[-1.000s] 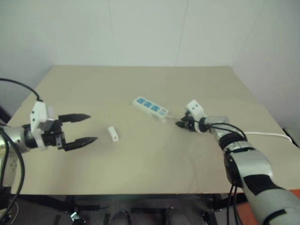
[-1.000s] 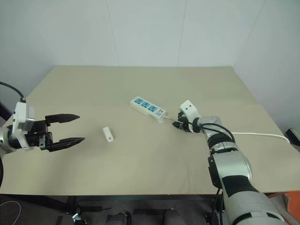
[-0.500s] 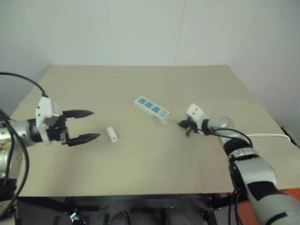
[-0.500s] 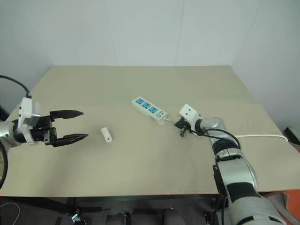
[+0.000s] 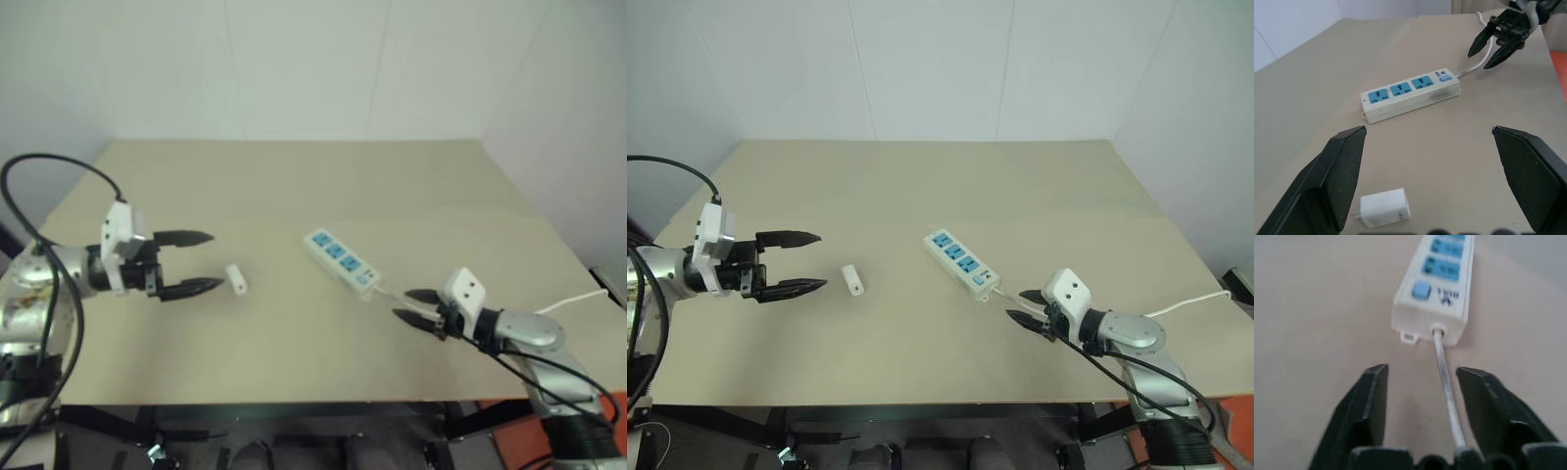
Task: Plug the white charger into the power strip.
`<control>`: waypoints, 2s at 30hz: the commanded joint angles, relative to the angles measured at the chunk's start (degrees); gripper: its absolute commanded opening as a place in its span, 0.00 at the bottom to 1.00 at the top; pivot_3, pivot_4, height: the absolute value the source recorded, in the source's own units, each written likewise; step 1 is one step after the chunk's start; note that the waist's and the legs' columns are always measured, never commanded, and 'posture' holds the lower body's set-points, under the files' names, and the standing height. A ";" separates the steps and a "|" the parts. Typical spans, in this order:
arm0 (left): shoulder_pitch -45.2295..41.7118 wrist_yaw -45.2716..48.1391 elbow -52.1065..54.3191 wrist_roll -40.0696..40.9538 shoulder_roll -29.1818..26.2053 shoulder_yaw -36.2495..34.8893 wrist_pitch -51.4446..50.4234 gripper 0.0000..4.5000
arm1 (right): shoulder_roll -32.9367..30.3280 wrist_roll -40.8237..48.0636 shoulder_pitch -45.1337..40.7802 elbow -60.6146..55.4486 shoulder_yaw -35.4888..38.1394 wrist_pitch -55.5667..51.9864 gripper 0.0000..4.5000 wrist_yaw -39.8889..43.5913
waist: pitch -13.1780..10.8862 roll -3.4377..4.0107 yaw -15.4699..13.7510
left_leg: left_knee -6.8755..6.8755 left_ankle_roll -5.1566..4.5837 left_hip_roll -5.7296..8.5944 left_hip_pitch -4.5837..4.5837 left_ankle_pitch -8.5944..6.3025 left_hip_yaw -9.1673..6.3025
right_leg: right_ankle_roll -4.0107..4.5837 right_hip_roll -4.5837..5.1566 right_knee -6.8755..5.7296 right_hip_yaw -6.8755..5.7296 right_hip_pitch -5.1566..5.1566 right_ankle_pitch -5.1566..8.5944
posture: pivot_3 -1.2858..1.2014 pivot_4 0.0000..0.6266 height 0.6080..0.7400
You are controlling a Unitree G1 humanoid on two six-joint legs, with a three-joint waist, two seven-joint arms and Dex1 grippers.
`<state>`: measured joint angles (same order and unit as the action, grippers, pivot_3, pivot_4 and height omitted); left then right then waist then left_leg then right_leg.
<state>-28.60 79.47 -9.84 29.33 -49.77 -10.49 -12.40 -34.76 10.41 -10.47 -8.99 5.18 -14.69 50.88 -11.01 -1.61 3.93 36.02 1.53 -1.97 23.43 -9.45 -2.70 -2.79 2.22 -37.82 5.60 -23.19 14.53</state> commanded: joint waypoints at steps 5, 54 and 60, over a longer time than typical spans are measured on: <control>-3.09 2.22 -1.89 -0.48 0.07 0.41 2.33 1.00 | 6.14 2.17 1.85 -5.46 0.53 -0.26 0.99 -8.61 | 0.02 -0.03 -0.09 | -0.01 -0.01 -0.01 0.32 0.00 0.00 | 0.02 0.00 0.14 -0.01 -0.15 0.05 | 0.52 0.24 1.00; -3.96 2.39 -0.12 -2.09 -1.16 1.56 3.13 1.00 | 17.17 -0.28 -11.07 27.24 -4.97 16.44 0.76 -12.73 | 0.04 -0.07 0.06 | 0.00 -0.01 -0.02 0.26 0.01 -0.04 | -0.02 -0.01 0.14 -0.04 -0.10 0.03 | 0.52 0.24 1.00; -21.70 12.76 -17.61 -11.91 -0.61 14.07 15.81 1.00 | 9.25 3.20 -10.07 28.22 -1.87 18.81 0.76 -3.12 | 0.05 -0.07 -1.07 | 0.09 -0.01 0.05 0.35 0.01 -0.05 | -0.06 0.01 0.23 -0.10 -0.04 0.02 | 0.52 0.24 1.00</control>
<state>-47.86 90.22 -24.26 19.68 -49.78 1.14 -0.78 -23.65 12.18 -20.94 19.26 0.95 2.51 45.08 -10.97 -1.69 2.87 36.09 1.52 -1.92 23.77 -9.45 -2.72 -2.87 2.24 -37.52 5.53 -23.23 14.54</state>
